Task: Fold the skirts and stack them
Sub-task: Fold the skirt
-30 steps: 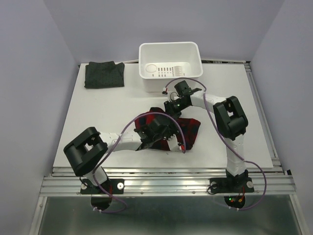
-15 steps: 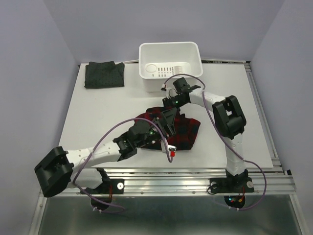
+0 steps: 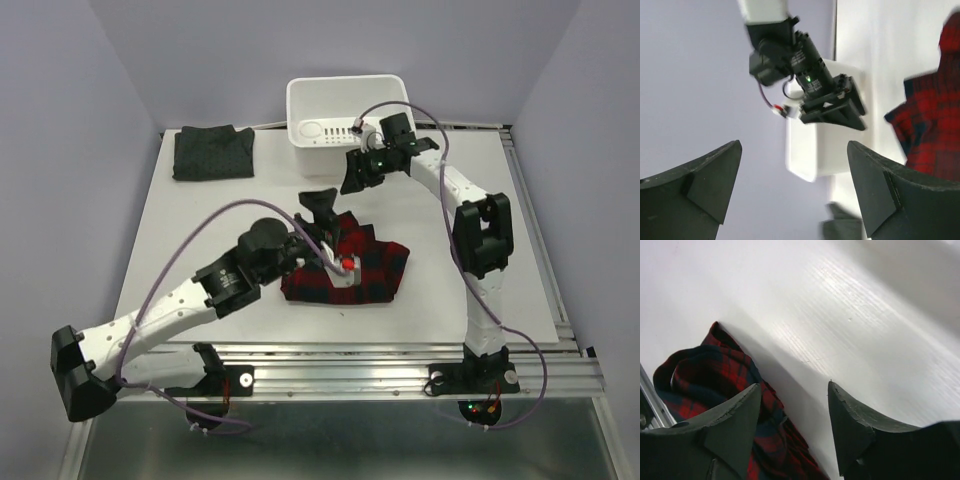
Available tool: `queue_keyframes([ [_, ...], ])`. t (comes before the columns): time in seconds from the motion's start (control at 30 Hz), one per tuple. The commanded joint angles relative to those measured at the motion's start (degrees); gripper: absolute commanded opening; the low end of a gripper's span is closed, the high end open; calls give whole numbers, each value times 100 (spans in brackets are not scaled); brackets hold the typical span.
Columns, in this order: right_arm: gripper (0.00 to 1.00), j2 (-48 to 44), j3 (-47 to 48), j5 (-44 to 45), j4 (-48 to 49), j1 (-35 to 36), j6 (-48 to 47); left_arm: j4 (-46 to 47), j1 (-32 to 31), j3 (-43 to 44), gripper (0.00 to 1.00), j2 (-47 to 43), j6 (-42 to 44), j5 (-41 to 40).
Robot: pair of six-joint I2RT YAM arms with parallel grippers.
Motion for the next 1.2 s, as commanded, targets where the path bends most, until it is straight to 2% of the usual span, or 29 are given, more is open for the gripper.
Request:
queue_keyframes([
  [0.0, 62, -588, 184, -321, -437, -85, -570, -1568, 605, 1255, 98, -175, -3394, 255],
  [0.1, 61, -712, -63, -462, -578, -85, -659, -1894, 1107, 1459, 97, -131, -4773, 1045],
  [0.13, 59, -739, -238, -410, -587, -85, -728, -1991, 1405, 1564, 94, -26, -4970, 1336],
  [0.17, 57, -739, -335, -375, -587, -85, -738, -2157, 1495, 1600, 91, 36, -5129, 1826],
  [0.3, 51, -739, -660, -689, -640, -85, -650, -2255, 1776, 1531, 85, 326, -5455, 2567],
  [0.43, 50, -844, -1082, -972, -360, -32, -299, -2203, 2136, 1618, 85, 939, -5701, 2806],
  [0.57, 48, -985, -1566, -692, 79, 30, -53, -2430, 2585, 1925, 86, 1616, -5580, 3402],
  [0.63, 46, -1003, -1715, -629, 195, 82, 0, -2502, 2682, 2109, 86, 1994, -5404, 3335],
  [0.8, 43, -1020, -1865, -506, 555, 82, 404, -2914, 2735, 2514, 84, 2637, -4062, 3554],
  [0.87, 41, -1020, -1857, -524, 608, 82, 492, -3255, 2744, 2935, 82, 3120, -3849, 3510],
  [0.97, 43, -1073, -1830, -498, 626, 82, 545, -3792, 2753, 3489, 79, 3771, -3654, 3554],
  [1.17, 49, -1143, -1760, -550, 661, 82, 686, -3618, 2761, 3578, 80, 4193, -3645, 3308],
])
